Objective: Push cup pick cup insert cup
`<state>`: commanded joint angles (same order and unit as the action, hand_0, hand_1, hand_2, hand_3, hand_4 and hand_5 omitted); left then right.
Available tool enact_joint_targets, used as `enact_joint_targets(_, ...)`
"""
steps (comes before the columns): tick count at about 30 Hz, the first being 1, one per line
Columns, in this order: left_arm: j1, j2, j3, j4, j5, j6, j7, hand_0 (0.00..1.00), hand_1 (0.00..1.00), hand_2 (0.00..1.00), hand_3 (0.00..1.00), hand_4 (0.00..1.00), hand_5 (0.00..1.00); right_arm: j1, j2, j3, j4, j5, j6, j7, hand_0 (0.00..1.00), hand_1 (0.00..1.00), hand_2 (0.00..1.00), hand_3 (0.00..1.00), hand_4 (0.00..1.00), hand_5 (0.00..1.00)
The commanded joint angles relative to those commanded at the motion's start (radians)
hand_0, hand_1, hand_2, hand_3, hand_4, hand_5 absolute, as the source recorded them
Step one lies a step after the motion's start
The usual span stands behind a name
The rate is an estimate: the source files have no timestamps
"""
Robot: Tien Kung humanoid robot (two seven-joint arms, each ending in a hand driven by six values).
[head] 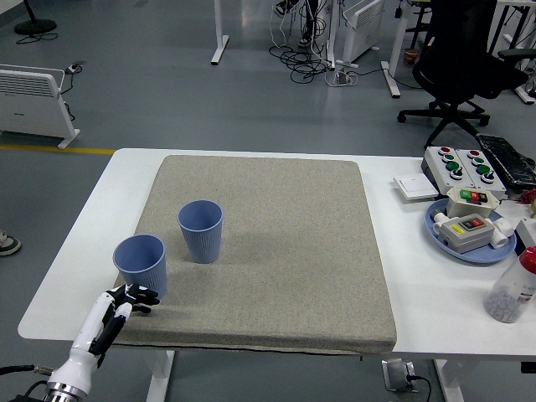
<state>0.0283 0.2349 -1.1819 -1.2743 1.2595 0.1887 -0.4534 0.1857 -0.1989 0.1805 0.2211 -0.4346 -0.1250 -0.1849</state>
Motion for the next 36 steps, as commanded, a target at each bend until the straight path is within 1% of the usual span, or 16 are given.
enact_joint_targets(1,-0.002,0.000,0.001,0.003,0.000,0.000,0.000,0.542,0.587,0.527,0.508,0.556,0.998,0.000,0.000,0.000,0.000,0.000,0.000,0.000,0.728,0.667,0.703,0.597,0.160,0.385)
enact_joint_targets(7,-0.024,-0.003,0.001,0.028,0.002,-0.003,-0.001,0.545,0.591,0.528,0.511,0.554,0.998,0.003,0.001,-0.004,0.000,0.006,0.000,0.002,0.728,0.666,0.703,0.597,0.160,0.385)
enact_joint_targets(12,-0.059,-0.006,0.010,0.062,0.012,-0.008,0.001,0.545,0.591,0.528,0.511,0.554,0.998,0.005,0.001,-0.006,0.000,0.008,0.000,0.003,0.728,0.666,0.703,0.597,0.160,0.385)
enact_joint_targets(13,-0.068,-0.006,0.011,0.069,0.012,-0.009,0.001,0.566,0.594,0.532,0.511,0.563,0.998,0.005,0.001,-0.007,0.000,0.010,0.000,0.003,0.728,0.667,0.703,0.597,0.160,0.385)
enact_joint_targets(17,-0.099,-0.006,0.016,0.096,0.012,-0.015,0.006,0.566,0.594,0.532,0.511,0.563,0.998,0.007,0.001,-0.007,0.000,0.011,0.000,0.003,0.728,0.667,0.703,0.597,0.160,0.385)
enact_joint_targets(18,-0.101,-0.006,0.016,0.098,0.012,-0.016,0.006,0.566,0.594,0.532,0.511,0.563,0.998,0.007,0.001,-0.007,0.000,0.011,0.000,0.003,0.728,0.667,0.703,0.597,0.160,0.385)
enact_joint_targets(22,-0.131,-0.017,0.015,0.136,0.025,-0.008,0.008,0.571,0.601,0.535,0.510,0.568,0.998,0.007,0.002,-0.004,0.000,0.005,0.001,0.002,0.729,0.667,0.702,0.597,0.160,0.384)
enact_joint_targets(31,-0.173,-0.038,0.022,0.184,0.008,-0.005,-0.005,0.576,0.608,0.540,0.509,0.566,0.998,0.007,0.002,-0.003,0.000,0.003,0.002,0.001,0.729,0.667,0.703,0.597,0.161,0.387)
enact_joint_targets(36,-0.221,-0.053,0.037,0.231,-0.010,-0.009,-0.010,0.576,0.608,0.540,0.509,0.566,0.998,0.007,0.002,-0.001,0.000,-0.001,0.003,0.001,0.729,0.667,0.703,0.597,0.161,0.387)
